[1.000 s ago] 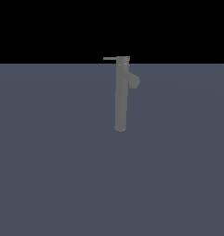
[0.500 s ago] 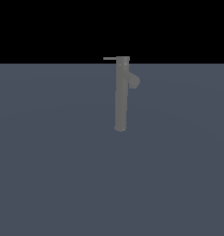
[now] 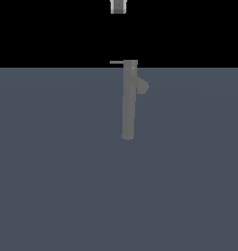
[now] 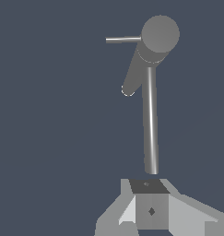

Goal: Turn on the faucet by rotating a designated handle.

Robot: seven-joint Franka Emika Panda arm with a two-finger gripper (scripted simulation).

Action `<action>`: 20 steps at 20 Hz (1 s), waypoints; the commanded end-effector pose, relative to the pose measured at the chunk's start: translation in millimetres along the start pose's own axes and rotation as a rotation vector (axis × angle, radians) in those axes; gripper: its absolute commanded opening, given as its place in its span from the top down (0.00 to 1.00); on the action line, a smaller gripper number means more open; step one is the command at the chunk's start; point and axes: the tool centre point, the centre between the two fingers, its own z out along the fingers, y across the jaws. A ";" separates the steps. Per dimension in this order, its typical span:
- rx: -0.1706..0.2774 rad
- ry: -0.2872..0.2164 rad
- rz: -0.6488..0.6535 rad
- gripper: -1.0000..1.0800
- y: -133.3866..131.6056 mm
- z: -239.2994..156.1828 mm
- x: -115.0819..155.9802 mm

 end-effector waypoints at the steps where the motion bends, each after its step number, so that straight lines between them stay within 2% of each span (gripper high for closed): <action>1: 0.000 0.001 -0.004 1.00 -0.1 10.8 19.9; 14: 0.000 0.001 -0.025 1.00 -2.4 62.2 120.2; 20: 0.000 0.001 -0.033 1.00 -3.7 79.5 156.7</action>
